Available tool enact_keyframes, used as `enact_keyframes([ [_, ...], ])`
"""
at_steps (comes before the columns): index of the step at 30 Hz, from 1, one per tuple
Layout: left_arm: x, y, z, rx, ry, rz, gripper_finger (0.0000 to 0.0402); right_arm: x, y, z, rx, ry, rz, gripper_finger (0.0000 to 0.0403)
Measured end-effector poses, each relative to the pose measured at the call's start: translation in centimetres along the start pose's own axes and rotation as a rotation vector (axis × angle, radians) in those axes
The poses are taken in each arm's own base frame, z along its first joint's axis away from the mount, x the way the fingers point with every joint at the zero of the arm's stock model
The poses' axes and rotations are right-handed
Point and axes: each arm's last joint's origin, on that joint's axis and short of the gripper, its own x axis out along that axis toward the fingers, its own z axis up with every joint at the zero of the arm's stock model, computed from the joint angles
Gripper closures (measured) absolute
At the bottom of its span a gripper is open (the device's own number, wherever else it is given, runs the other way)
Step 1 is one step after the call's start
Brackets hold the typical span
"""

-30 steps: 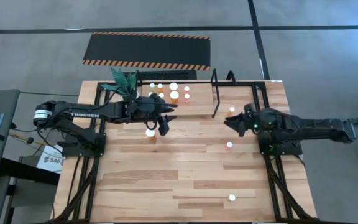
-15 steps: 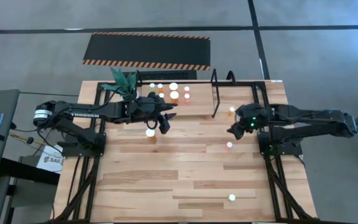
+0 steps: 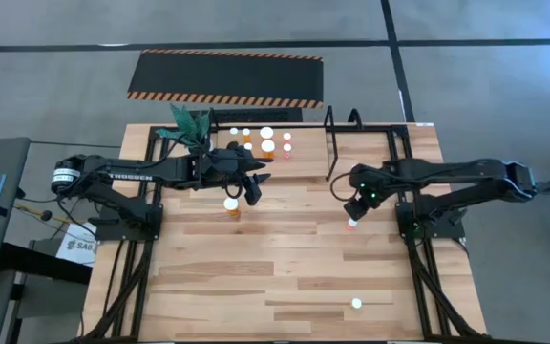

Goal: Pick and place medicine bottles onto shelf by color
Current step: Put the pink pill bottle on the shelf aligned with the other pink pill bottle

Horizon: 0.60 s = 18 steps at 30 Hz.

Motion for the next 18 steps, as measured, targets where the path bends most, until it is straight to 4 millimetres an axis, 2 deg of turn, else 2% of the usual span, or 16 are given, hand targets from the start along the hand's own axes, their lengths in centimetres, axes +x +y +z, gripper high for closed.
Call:
enact_keyframes([
  [10,0.0,0.1,-0.5,0.008,0.046,0.011,0.0255,1.7,0.0,0.3,0.019,0.103,-0.058,0.0178],
  [18,0.0,0.1,-0.5,0.009,0.049,0.012,0.0255,2.0,0.6,0.0,-0.009,0.106,-0.039,0.0178],
])
